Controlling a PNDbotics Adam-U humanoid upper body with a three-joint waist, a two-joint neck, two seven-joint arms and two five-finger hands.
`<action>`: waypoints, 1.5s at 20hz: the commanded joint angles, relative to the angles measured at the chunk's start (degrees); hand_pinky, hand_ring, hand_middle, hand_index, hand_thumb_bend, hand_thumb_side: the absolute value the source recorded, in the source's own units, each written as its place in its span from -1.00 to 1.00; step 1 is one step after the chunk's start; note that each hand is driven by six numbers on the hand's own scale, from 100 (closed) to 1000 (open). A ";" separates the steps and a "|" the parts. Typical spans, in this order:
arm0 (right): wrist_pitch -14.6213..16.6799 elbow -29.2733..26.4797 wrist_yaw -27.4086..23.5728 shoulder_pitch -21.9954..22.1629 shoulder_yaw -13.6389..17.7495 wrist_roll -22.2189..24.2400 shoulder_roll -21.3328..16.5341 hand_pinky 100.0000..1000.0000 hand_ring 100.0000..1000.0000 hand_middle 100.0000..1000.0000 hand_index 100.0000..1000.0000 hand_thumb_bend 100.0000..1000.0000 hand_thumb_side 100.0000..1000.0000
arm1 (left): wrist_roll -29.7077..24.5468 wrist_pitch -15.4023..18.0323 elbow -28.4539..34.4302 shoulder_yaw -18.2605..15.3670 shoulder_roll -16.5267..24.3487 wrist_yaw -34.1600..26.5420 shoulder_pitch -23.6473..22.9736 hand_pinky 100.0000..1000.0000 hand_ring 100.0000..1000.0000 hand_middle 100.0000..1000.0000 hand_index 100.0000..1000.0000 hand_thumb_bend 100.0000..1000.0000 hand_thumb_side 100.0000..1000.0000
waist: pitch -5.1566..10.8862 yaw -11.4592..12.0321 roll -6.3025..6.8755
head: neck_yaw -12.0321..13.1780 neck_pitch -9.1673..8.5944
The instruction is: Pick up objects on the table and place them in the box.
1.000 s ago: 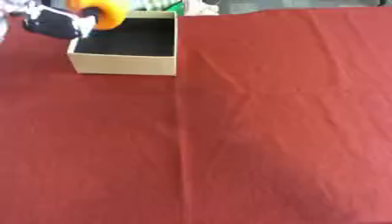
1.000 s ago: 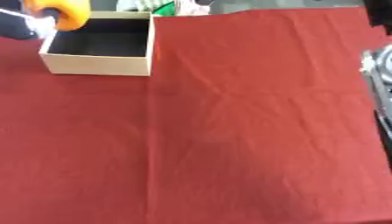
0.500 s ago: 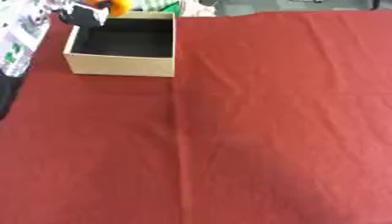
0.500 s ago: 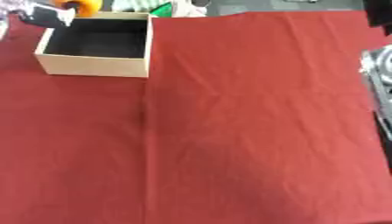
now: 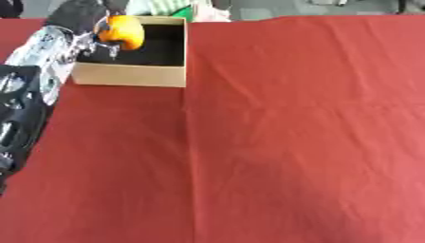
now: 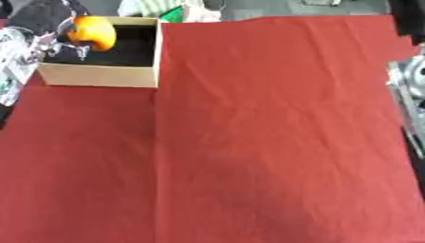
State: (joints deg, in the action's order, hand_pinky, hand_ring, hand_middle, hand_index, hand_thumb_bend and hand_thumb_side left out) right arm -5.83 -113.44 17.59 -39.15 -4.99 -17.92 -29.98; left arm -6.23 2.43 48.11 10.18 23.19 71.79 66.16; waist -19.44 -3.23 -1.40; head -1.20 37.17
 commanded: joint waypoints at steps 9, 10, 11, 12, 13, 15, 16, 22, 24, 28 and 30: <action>0.10 -1.15 -0.17 -0.49 0.26 0.13 -0.64 0.86 0.70 0.56 0.81 -1.00 0.95 | 3.28 -7.46 -0.50 -2.49 0.45 13.96 2.60 0.39 0.74 0.60 0.75 0.55 -0.26 | 1.54 -0.11 0.55 | 0.04 -0.44; 0.09 -1.15 -0.15 -0.46 0.24 0.16 -0.67 0.86 0.70 0.56 0.81 -1.00 0.94 | 2.87 -7.45 -0.35 -2.59 0.48 14.07 2.68 0.39 0.74 0.60 0.75 0.53 -0.25 | 1.58 -0.07 0.59 | 0.03 -0.37; 0.09 -1.15 -0.12 -0.43 0.23 0.19 -0.70 0.86 0.70 0.56 0.81 -1.00 0.94 | 2.47 -7.40 -0.10 -2.67 0.54 14.05 2.77 0.38 0.74 0.59 0.75 0.51 -0.25 | 1.62 -0.04 0.63 | 0.01 -0.30; 0.08 -1.15 -0.11 -0.41 0.22 0.20 -0.69 0.86 0.70 0.56 0.81 -1.00 0.94 | 2.11 -7.38 0.22 -2.76 0.60 13.92 2.83 0.38 0.74 0.58 0.75 0.48 -0.24 | 1.65 -0.01 0.67 | -0.01 -0.23; 0.08 -1.15 -0.09 -0.39 0.22 0.22 -0.69 0.86 0.70 0.56 0.81 -1.00 0.95 | 1.82 -7.41 0.62 -2.89 0.64 13.64 2.88 0.37 0.72 0.58 0.74 0.46 -0.24 | 1.68 0.01 0.69 | -0.05 -0.19; 0.08 -1.15 -0.06 -0.32 0.22 0.24 -0.68 0.86 0.70 0.57 0.81 -1.00 0.94 | 1.67 -7.57 1.82 -3.16 0.74 12.61 2.90 0.33 0.70 0.55 0.73 0.36 -0.23 | 1.74 0.06 0.74 | -0.14 -0.14; 0.07 -1.15 -0.05 -0.28 0.23 0.23 -0.71 0.86 0.70 0.57 0.81 -1.00 0.94 | 1.69 -7.60 2.70 -3.23 0.85 11.78 2.84 0.32 0.68 0.55 0.73 0.33 -0.23 | 1.77 0.10 0.76 | -0.20 -0.08; 0.04 -1.15 0.17 -0.09 0.37 0.07 -1.02 0.86 0.70 0.57 0.81 -1.00 0.94 | -0.71 -7.52 13.91 -2.47 3.83 2.66 1.06 0.20 0.60 0.50 0.71 0.11 -0.27 | 1.97 0.51 1.07 | -0.69 0.42; 0.05 -1.15 0.27 -0.04 0.43 0.00 -1.19 0.86 0.70 0.57 0.81 -1.00 0.93 | -1.43 -8.42 19.83 -2.54 5.22 -0.97 -0.14 0.19 0.60 0.49 0.71 0.08 -0.29 | 2.02 0.66 1.15 | -0.89 0.61; 0.15 -1.15 0.59 -0.05 0.57 -0.12 -1.57 0.85 0.70 0.57 0.81 -1.00 0.92 | -2.42 -10.62 34.26 -2.92 8.55 -10.00 -3.97 0.12 0.55 0.46 0.71 -0.05 -0.34 | 2.09 1.01 1.28 | -1.28 0.82; 0.23 -1.15 0.75 -0.12 0.68 -0.24 -1.65 0.85 0.70 0.57 0.81 -1.00 0.91 | -2.48 -12.20 41.56 -3.39 10.14 -17.73 -6.67 0.10 0.53 0.45 0.72 -0.06 -0.35 | 2.14 1.18 1.37 | -1.45 0.91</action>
State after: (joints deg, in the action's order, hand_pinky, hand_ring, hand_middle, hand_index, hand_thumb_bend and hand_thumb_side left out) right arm -5.76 -113.44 17.83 -38.74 -4.93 -17.99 -30.07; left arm -8.62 -8.91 84.87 7.62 30.76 57.73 58.75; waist -18.77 -2.05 -0.07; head -2.43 37.76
